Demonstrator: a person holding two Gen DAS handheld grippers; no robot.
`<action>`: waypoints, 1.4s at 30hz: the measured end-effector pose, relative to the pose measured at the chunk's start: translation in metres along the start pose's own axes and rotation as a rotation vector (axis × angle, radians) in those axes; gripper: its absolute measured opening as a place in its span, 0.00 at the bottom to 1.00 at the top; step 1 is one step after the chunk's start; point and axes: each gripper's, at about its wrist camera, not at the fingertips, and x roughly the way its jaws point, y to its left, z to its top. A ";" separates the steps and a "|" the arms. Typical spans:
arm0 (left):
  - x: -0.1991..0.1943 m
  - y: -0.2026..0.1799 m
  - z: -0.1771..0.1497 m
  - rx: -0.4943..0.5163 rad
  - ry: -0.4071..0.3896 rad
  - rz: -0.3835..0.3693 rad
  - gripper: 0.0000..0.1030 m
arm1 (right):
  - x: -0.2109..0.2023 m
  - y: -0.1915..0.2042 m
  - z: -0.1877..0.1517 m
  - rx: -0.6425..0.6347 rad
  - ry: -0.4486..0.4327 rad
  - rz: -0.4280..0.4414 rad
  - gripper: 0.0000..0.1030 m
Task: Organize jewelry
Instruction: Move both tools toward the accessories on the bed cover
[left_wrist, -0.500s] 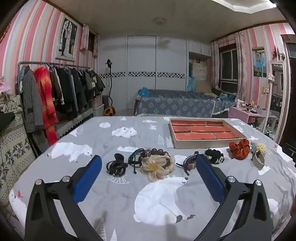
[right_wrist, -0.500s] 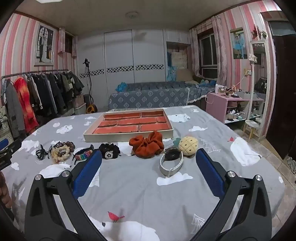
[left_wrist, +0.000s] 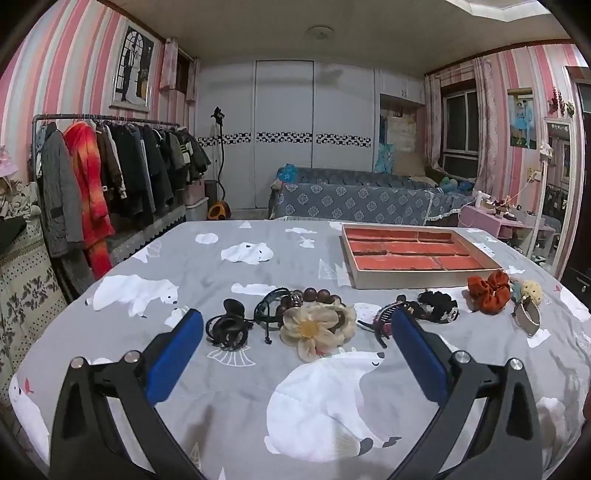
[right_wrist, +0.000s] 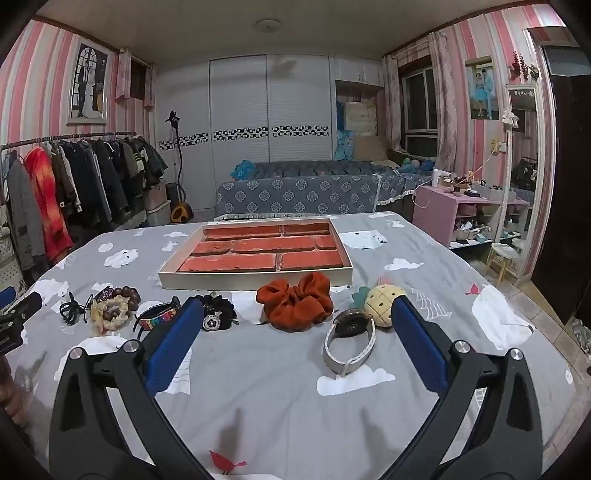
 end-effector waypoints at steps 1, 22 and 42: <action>0.000 0.000 0.000 0.004 -0.001 -0.001 0.96 | 0.001 0.000 0.000 0.000 0.003 0.001 0.96; 0.006 -0.019 0.006 0.041 0.000 -0.017 0.96 | -0.001 -0.002 -0.006 0.002 0.007 -0.005 0.96; 0.033 -0.033 0.016 0.039 0.001 -0.032 0.96 | 0.028 -0.011 0.008 0.005 0.050 -0.003 0.96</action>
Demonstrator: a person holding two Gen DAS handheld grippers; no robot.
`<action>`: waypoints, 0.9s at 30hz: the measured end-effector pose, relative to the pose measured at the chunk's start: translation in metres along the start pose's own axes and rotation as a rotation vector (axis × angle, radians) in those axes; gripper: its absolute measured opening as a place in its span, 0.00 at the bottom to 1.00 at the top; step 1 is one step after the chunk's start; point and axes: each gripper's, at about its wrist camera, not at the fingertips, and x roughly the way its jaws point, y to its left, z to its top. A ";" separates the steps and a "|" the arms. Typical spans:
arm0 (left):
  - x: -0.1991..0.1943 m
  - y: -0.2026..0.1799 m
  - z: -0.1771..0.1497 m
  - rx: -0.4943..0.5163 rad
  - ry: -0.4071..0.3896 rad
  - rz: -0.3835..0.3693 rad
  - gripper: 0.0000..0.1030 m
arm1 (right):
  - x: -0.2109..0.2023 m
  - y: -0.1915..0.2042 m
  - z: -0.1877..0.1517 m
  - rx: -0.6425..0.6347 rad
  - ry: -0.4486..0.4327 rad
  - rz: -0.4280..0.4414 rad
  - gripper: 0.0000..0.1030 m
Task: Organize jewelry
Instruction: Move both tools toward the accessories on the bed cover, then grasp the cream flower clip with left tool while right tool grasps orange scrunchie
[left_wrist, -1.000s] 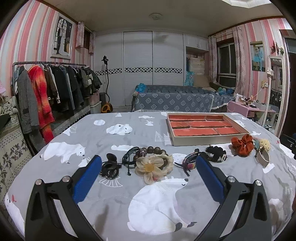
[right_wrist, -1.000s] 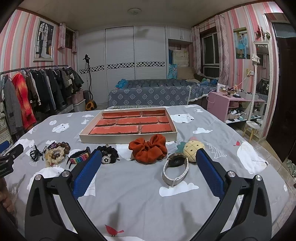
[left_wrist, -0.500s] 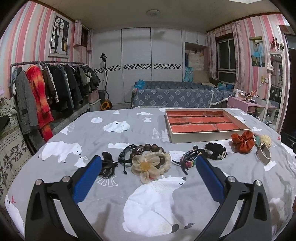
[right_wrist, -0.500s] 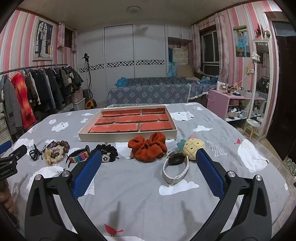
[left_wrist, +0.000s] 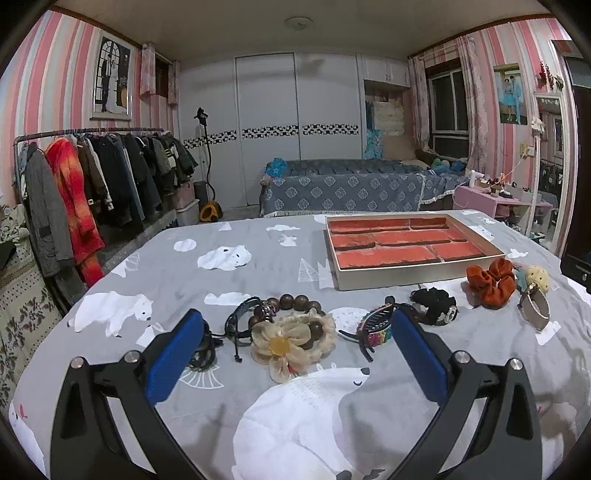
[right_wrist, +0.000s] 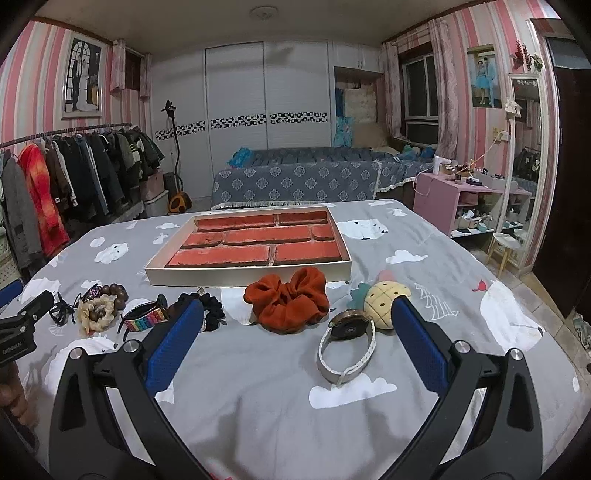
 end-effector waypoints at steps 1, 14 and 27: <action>0.002 -0.001 0.000 0.002 -0.001 -0.003 0.96 | 0.001 0.001 0.000 -0.003 -0.002 -0.002 0.96; 0.043 -0.005 -0.009 0.012 0.133 0.011 0.96 | 0.030 0.001 0.002 0.004 0.059 -0.004 0.96; 0.098 -0.001 -0.018 0.033 0.326 -0.002 0.73 | 0.067 -0.013 0.014 0.050 0.138 -0.036 0.96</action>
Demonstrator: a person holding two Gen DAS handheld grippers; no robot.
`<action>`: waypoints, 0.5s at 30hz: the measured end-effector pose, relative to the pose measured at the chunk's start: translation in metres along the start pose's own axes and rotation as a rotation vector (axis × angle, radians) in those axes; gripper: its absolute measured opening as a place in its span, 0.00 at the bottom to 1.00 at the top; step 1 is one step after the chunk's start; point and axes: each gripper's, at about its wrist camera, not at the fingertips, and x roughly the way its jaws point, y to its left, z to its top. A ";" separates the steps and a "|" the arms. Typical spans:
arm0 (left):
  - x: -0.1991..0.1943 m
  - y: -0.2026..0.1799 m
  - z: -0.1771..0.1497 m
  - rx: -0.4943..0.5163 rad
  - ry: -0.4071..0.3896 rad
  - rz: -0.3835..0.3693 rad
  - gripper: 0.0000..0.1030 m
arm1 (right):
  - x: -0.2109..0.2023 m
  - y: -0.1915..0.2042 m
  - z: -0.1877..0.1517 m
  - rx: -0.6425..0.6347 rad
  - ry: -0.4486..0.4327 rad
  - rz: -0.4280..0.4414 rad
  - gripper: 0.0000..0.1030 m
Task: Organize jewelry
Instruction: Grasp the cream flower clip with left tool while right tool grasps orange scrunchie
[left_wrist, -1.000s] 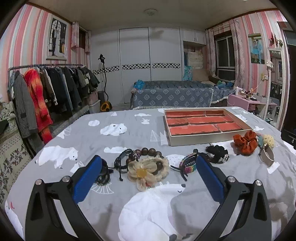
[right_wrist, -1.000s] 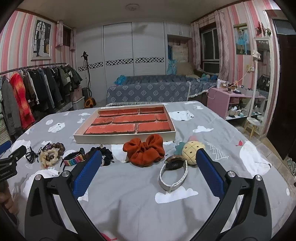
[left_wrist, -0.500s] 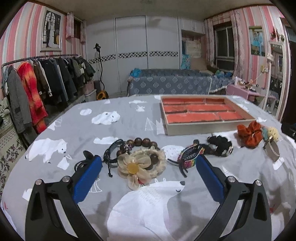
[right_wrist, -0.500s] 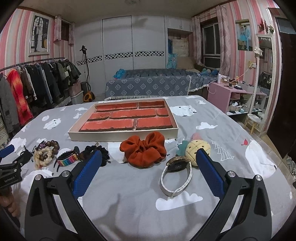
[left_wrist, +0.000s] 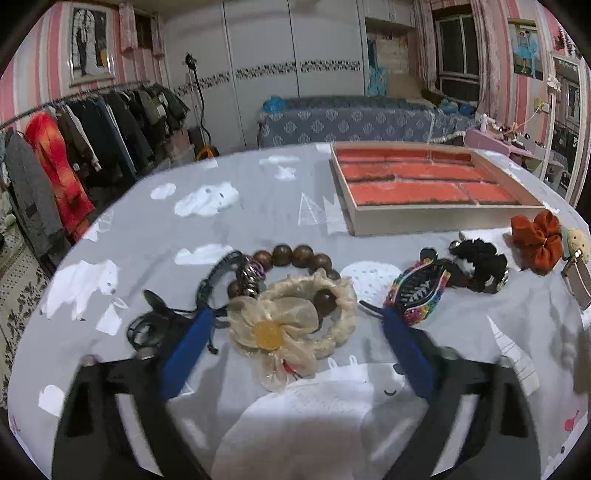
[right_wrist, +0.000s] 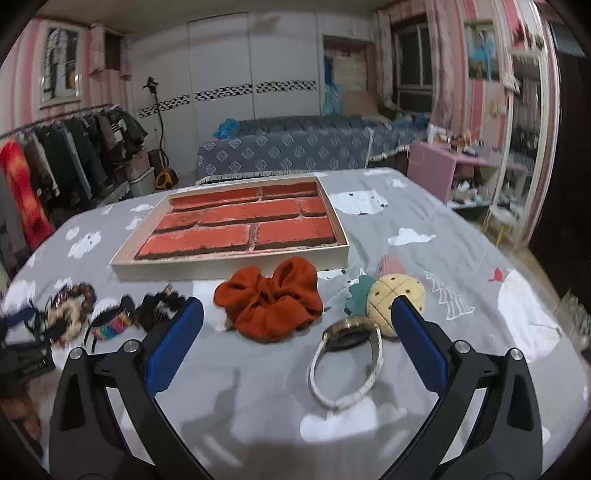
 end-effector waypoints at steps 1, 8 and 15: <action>0.004 -0.001 0.000 0.001 0.024 -0.015 0.68 | 0.007 -0.002 0.004 0.006 0.011 -0.016 0.96; 0.015 0.012 0.001 -0.046 0.064 -0.060 0.44 | 0.061 -0.002 0.006 -0.013 0.138 -0.028 0.75; 0.010 0.015 0.001 -0.047 0.039 -0.062 0.24 | 0.088 0.004 0.001 -0.044 0.222 -0.009 0.22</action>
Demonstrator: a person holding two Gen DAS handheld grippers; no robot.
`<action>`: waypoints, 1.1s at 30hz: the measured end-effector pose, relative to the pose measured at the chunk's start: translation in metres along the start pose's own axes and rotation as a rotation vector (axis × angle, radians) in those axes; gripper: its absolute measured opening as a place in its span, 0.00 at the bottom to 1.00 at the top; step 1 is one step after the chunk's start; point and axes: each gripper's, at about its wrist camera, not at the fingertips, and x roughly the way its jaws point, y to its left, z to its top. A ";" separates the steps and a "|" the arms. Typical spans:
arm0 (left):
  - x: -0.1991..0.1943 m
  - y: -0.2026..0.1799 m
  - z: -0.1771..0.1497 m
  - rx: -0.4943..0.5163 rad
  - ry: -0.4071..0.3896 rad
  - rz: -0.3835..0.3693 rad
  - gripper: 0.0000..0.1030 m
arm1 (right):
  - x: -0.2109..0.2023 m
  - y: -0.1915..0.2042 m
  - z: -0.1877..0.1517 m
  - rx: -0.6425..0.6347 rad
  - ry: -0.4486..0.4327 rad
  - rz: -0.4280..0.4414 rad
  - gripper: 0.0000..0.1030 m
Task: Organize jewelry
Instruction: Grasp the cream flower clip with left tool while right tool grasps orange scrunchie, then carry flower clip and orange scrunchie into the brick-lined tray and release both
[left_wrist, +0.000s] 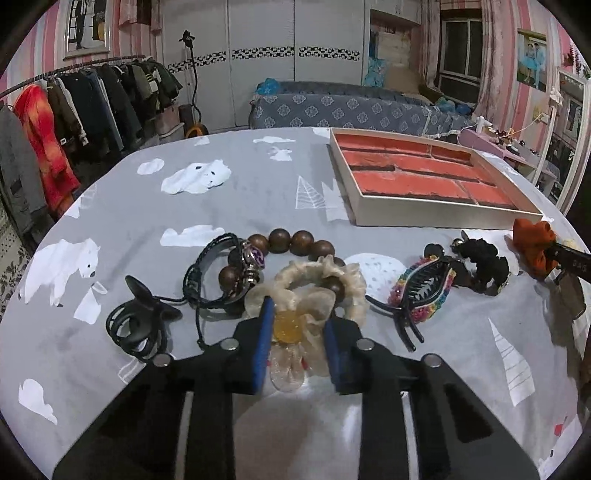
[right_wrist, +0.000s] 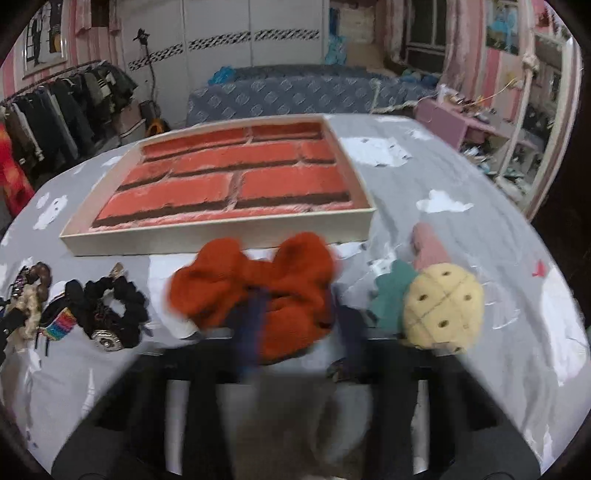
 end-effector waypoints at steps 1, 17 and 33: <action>0.000 0.000 -0.001 0.009 -0.007 0.006 0.24 | -0.001 0.001 0.000 -0.005 -0.004 0.010 0.18; -0.062 -0.021 0.031 0.106 -0.205 0.002 0.22 | -0.085 -0.003 0.014 -0.009 -0.207 0.078 0.15; -0.050 -0.060 0.115 0.084 -0.336 -0.119 0.22 | -0.100 -0.016 0.070 0.000 -0.359 0.115 0.16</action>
